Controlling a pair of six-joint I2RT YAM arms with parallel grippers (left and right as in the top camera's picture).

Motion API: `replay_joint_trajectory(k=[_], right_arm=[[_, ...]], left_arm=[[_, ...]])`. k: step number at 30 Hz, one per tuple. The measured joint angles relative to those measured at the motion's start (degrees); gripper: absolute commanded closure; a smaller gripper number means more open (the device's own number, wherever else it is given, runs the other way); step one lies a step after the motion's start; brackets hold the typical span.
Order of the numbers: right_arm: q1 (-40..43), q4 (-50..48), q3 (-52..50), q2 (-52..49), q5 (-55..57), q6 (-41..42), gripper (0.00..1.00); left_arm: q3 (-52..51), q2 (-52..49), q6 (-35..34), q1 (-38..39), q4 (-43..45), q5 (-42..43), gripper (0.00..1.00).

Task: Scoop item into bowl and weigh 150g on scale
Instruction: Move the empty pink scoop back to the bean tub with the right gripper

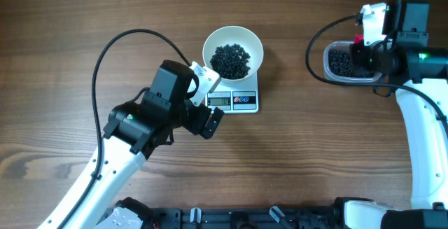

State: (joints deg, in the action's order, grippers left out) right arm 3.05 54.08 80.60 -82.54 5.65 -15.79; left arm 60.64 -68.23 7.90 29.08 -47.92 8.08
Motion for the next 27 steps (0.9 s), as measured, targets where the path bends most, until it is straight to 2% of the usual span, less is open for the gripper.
replay_joint_trajectory(k=[14,19,27], right_arm=[[0.0,0.17,0.0,-0.57,3.96,-0.02,0.96],[0.0,-1.55,0.0,-8.22,6.08,-0.22,0.96],[0.0,-6.12,-0.02,-13.07,13.2,-3.32,0.96]], left_arm=[[0.0,0.0,0.0,-0.02,0.0,0.0,0.0],[0.0,0.0,0.0,0.0,0.0,0.0,0.0],[0.0,0.0,0.0,0.0,0.0,0.0,0.0]])
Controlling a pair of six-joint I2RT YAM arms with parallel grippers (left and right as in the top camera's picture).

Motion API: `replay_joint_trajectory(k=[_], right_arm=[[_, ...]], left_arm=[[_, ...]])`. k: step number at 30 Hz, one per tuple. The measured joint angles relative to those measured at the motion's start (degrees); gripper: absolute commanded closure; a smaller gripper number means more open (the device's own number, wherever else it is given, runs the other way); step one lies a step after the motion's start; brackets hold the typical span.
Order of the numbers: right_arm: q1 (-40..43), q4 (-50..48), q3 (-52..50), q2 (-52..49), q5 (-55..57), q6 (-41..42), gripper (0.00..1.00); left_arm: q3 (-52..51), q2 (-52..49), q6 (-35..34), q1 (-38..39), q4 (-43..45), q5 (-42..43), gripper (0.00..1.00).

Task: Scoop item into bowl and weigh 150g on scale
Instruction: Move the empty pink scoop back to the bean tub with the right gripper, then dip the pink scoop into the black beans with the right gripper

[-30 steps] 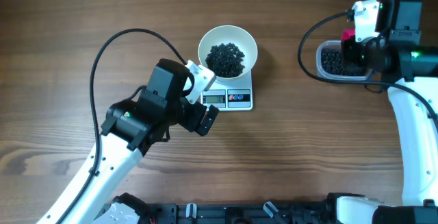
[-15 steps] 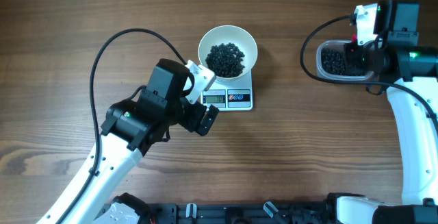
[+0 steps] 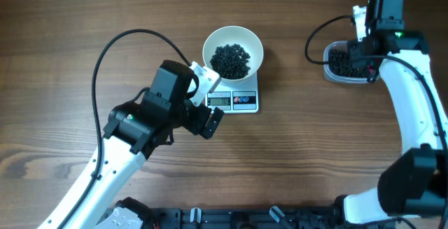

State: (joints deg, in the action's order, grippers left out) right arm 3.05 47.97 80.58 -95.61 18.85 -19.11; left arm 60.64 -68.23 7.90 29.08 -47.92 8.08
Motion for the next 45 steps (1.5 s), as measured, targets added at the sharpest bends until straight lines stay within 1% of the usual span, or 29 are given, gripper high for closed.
replay_joint_trajectory(k=[15,24,33,40,45], right_arm=[[-1.22,-0.17,0.02,-6.21,0.98,-1.64,0.96],[-3.23,2.38,0.02,-6.73,-5.09,-1.81,0.96],[-3.89,2.56,0.02,-6.93,-10.64,-1.55,0.96],[-3.93,1.9,0.02,-6.93,-14.86,5.03,0.96],[-3.17,1.9,0.02,-6.93,-18.43,7.69,0.96]], left_arm=[[0.0,0.0,0.0,0.0,0.0,0.0,0.0],[0.0,0.0,0.0,-0.02,0.0,0.0,0.0],[0.0,0.0,0.0,-0.02,0.0,0.0,0.0],[0.0,0.0,0.0,0.0,0.0,0.0,0.0],[0.0,0.0,0.0,0.0,0.0,0.0,0.0]])
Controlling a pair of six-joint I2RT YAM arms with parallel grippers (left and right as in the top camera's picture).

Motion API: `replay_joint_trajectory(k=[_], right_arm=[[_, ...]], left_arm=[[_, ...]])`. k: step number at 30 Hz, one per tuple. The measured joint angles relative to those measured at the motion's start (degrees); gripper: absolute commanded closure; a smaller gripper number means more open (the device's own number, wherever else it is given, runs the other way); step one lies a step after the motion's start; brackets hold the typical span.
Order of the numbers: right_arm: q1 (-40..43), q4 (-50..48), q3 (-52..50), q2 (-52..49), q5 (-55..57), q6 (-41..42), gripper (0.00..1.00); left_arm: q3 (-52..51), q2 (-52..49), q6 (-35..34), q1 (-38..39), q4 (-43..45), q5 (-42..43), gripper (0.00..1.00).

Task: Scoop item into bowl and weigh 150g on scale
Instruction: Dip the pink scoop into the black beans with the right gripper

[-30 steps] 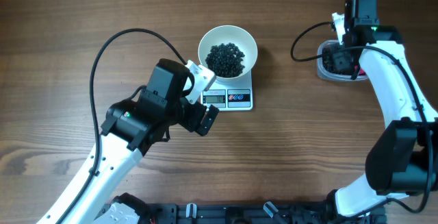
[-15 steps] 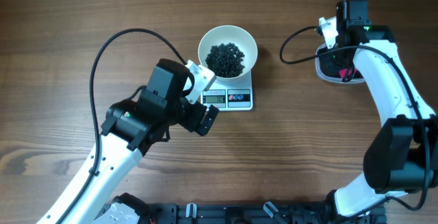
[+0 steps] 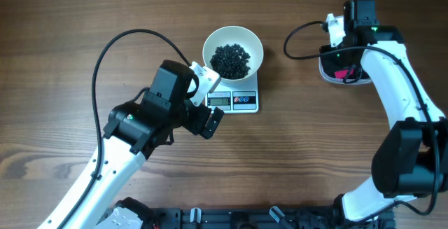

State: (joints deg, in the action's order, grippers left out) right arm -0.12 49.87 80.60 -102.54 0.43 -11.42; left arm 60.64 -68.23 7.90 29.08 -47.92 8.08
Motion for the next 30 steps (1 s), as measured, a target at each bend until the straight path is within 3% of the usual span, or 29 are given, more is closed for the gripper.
replay_joint_trajectory(k=[16,26,30], right_arm=[[9.6,0.87,0.13,0.0,-13.99,2.47,0.96],[10.8,0.2,0.11,0.0,-17.0,10.01,0.96],[10.84,0.22,0.11,0.0,-18.01,7.8,0.96]], left_arm=[[0.0,0.0,0.0,0.0,-0.02,0.0,0.0],[0.0,0.0,0.0,0.0,0.0,0.0,0.0],[0.0,0.0,0.0,0.0,0.0,0.0,0.0]])
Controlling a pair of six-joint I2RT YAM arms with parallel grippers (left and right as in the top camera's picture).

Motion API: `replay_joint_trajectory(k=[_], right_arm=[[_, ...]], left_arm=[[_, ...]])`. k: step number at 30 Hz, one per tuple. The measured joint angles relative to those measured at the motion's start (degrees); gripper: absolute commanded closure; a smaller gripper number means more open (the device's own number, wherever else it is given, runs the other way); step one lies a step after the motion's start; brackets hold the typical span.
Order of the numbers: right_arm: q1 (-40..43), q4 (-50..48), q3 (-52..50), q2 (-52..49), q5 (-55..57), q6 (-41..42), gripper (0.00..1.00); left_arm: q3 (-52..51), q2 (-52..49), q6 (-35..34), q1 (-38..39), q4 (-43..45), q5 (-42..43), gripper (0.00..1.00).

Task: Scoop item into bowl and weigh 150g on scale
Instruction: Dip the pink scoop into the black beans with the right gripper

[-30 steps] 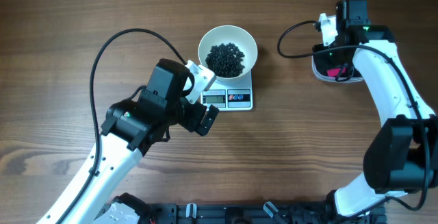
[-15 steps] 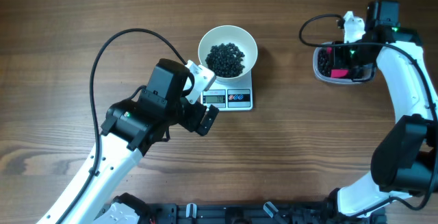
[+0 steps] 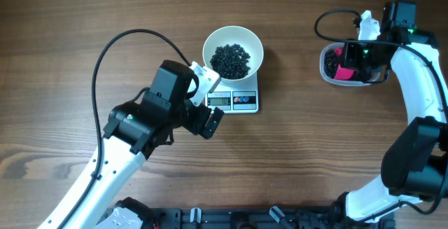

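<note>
A white bowl point(image 3: 233, 52) with a heap of black beans stands on the small silver scale point(image 3: 235, 101). At the right, a clear tub point(image 3: 325, 64) holds more black beans. My right gripper point(image 3: 353, 59) reaches into the tub from the right, shut on a pink scoop point(image 3: 342, 67) whose head lies among the beans. My left gripper point(image 3: 209, 121) hovers just left of the scale's front corner with nothing in it; the overhead view does not show how its jaws stand.
Black cables loop over the wooden table point(image 3: 294, 159) behind each arm. The left arm's body lies across the table's left front. A dark rail runs along the near edge.
My right wrist has shifted to the right, off the top of the tub. The pink scoop, mostly covered before, now shows plainly inside the tub. The left arm, bowl and scale are unchanged.
At first my right gripper sat over the tub's right part with a bit of pink showing. It then stood over the tub, then further left, covering it. Now it is back at the right with the scoop in the beans. The bowl's heap looks the same throughout.
</note>
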State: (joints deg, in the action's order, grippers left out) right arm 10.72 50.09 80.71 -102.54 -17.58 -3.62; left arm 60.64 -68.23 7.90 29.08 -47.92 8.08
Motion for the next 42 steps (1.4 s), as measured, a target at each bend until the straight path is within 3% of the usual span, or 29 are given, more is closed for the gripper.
replay_joint_trajectory(k=[7,20,42], right_arm=[[0.0,0.02,0.0,-0.11,-0.44,-11.91,0.96],[5.27,-0.22,0.0,-0.55,-7.56,-4.33,0.96],[10.03,-1.18,0.0,-3.39,-17.64,-2.82,0.96]], left_arm=[[0.0,0.0,0.0,0.0,0.0,0.0,0.0],[0.0,0.0,0.0,0.0,0.0,0.0,0.0],[0.0,0.0,0.0,0.0,0.0,0.0,0.0]])
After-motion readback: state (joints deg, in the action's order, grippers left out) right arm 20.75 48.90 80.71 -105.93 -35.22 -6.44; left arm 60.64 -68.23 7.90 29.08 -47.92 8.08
